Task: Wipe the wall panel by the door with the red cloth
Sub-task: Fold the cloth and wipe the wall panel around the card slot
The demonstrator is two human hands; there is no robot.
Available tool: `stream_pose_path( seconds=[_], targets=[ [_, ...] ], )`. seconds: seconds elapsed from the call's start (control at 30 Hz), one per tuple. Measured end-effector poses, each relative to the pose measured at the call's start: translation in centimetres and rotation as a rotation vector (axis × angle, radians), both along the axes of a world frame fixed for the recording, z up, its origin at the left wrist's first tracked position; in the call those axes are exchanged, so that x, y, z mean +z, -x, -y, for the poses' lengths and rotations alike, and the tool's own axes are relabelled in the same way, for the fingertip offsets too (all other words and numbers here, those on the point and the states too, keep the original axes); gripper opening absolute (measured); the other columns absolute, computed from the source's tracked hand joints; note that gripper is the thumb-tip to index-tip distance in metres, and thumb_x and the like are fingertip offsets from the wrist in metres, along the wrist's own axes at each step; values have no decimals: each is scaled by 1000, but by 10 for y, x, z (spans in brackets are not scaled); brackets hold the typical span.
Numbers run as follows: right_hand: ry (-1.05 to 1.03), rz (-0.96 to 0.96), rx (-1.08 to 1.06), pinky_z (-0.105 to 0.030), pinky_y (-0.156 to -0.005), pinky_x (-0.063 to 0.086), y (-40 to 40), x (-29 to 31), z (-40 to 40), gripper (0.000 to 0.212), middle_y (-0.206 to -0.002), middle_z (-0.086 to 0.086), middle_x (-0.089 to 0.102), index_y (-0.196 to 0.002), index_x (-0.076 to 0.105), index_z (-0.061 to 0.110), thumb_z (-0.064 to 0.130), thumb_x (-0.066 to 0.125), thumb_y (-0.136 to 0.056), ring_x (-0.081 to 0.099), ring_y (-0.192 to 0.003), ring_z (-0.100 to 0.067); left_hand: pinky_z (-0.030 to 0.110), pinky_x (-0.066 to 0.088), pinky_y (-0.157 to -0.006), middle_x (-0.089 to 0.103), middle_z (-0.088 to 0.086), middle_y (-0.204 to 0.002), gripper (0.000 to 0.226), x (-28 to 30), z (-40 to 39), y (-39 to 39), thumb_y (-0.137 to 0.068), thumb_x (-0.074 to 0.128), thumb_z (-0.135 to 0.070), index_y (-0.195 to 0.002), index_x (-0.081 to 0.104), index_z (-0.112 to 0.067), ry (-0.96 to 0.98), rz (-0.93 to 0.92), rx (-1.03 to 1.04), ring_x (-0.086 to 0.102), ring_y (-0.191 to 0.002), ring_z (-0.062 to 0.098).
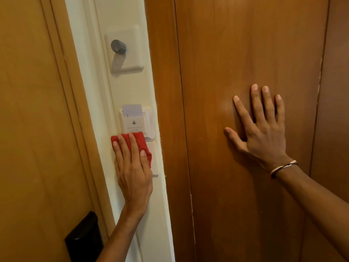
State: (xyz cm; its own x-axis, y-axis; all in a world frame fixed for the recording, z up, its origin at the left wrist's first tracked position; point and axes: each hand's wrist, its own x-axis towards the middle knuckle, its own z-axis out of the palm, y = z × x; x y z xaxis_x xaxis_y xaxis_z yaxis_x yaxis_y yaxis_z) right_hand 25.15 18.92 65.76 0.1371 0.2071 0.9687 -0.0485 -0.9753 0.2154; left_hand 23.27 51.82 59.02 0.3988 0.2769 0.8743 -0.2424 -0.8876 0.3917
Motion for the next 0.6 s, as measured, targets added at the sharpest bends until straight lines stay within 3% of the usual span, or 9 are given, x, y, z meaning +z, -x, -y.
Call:
stream_pose_path(
  seconds=[0.17,0.27,0.37,0.43,0.5,0.6],
  targets=[
    [-139,-104,102,-61,-129,21,20,-1,-31,76,-170,-25,24,-160,38,14,60,46,-100,24,-159,-41,65,36,-116,28,12,-165,58,8,-12,17,-104,32,-35,-157,14,-19,78,-11,-210,25,-153,35],
    [-121,-205,346,-56,-115,46,39,-6,-78,55,-150,-21,55,-139,60,10,45,57,-97,53,-137,-36,62,47,-108,35,6,-163,64,19,-20,25,-103,49,-32,-159,19,-24,201,2,-317,43,-145,32],
    [-249,-570,635,-36,-90,62,61,-5,-138,39,-119,1,68,-124,62,21,48,51,-99,64,-104,-12,56,53,-104,47,8,-152,70,28,-28,28,-90,70,-30,-151,36,-19,349,70,-353,52,-135,26],
    [-394,-775,763,-31,-89,64,63,-2,-175,40,-116,4,71,-127,62,22,50,58,-98,67,-100,-9,50,54,-102,48,10,-148,78,32,-35,28,-81,80,-32,-146,39,-19,472,59,-366,54,-130,23],
    [-516,-869,857,-29,-89,64,61,2,-204,50,-117,-1,74,-131,64,16,50,66,-95,71,-101,-12,41,54,-98,51,13,-147,85,35,-42,28,-75,84,-33,-146,40,-18,555,27,-416,58,-126,24],
    [-648,-899,932,-30,-87,65,57,4,-229,48,-109,-5,75,-123,68,10,45,75,-91,73,-98,-16,25,52,-90,62,10,-137,81,39,-47,30,-73,85,-32,-143,47,-17,523,5,-473,63,-114,17]
  ],
)
